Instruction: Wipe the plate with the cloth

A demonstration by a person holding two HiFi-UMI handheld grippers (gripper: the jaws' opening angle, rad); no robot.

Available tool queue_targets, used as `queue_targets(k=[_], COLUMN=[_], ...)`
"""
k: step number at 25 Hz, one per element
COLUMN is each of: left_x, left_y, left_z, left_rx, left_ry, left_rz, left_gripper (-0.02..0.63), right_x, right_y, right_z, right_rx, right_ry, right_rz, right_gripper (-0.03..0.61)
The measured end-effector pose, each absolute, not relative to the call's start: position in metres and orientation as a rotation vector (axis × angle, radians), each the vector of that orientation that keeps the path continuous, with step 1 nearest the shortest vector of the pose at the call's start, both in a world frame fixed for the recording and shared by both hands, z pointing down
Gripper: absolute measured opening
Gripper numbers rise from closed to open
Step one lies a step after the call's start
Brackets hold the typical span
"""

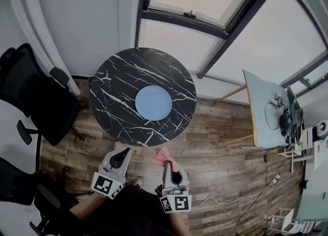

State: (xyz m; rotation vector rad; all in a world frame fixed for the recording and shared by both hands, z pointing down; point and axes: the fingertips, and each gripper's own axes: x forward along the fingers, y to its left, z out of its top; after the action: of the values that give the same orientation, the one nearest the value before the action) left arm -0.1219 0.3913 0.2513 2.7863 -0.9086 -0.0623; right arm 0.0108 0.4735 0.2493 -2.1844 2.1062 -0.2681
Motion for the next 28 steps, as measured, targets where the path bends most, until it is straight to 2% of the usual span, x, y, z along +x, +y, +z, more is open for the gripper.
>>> queue_targets(k=[14,28], left_x=[-0.121,-0.104], left_y=[0.233,0.174], left_z=[0.278,0.317], left_rx=[2.761,2.736], left_ry=[-0.767,-0.501], left_rz=[0.029,0.144], left_gripper=[0.003,0.003], right_x=[0.001,0.011], right_y=[0.317,0.239], right_z=[0.271,0.278], right_rx=[-2.309,-2.502], right_ry=[2.109,2.063], right_rz=[-0.344,-0.365], right_gripper=[0.018,0.018])
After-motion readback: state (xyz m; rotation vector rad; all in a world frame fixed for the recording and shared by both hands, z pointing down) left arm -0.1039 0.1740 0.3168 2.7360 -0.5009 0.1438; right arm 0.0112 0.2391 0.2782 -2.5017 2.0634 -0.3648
